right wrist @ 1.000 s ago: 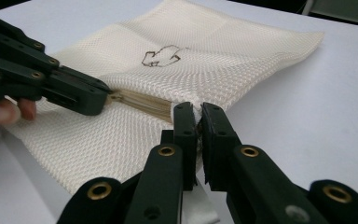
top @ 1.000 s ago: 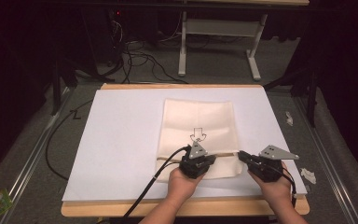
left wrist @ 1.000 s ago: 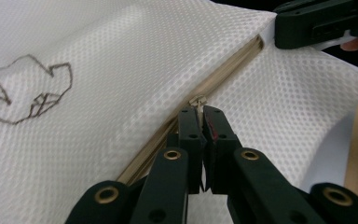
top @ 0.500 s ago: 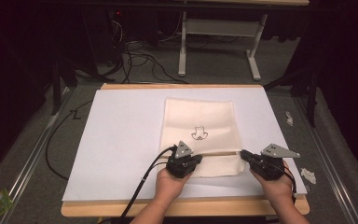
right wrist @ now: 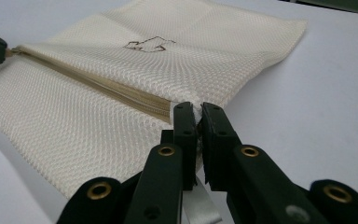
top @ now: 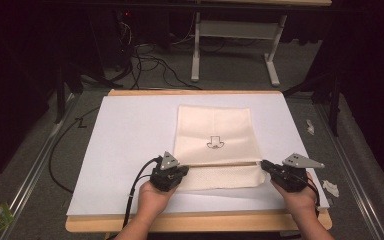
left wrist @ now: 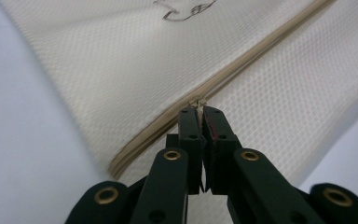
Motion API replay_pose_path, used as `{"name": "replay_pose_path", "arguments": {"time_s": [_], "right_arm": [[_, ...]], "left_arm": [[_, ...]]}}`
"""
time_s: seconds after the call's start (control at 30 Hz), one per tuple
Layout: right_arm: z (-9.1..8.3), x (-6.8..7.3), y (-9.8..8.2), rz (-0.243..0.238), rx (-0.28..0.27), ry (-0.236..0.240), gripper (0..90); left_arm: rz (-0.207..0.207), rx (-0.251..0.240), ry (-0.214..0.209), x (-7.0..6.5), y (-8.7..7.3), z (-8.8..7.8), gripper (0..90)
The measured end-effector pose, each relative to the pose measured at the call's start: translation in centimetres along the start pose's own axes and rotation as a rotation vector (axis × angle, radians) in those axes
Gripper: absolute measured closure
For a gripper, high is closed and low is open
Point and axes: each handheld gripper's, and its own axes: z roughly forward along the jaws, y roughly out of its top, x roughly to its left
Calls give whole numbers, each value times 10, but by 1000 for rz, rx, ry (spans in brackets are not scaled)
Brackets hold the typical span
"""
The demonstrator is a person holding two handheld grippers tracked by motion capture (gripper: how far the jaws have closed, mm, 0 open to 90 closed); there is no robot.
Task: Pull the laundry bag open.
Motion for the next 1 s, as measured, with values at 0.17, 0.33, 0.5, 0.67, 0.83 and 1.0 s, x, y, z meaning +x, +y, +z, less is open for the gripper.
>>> {"name": "replay_pose_path", "arguments": {"time_s": [0.17, 0.33, 0.5, 0.67, 0.83, 1.0], "right_arm": [[-3, -9, -1, 33, -4, -23, 863], [-4, -11, -3, 30, 5, -5, 862], [0, -7, -2, 27, 7, 0, 860], [0, -8, -4, 30, 12, 1, 857], [-1, -7, -5, 34, 11, 7, 848], [0, -9, -10, 56, 18, 21, 746]], "left_arm": [[-46, 3, 24, 22, -19, -14, 876], [-59, -16, 29, 32, -30, -25, 876], [-96, -40, -4, 39, -32, -28, 874], [-96, -56, -13, 39, -32, -28, 873], [-82, -56, -12, 38, -33, -28, 871], [-67, -52, -2, 37, -34, -27, 865]]}}
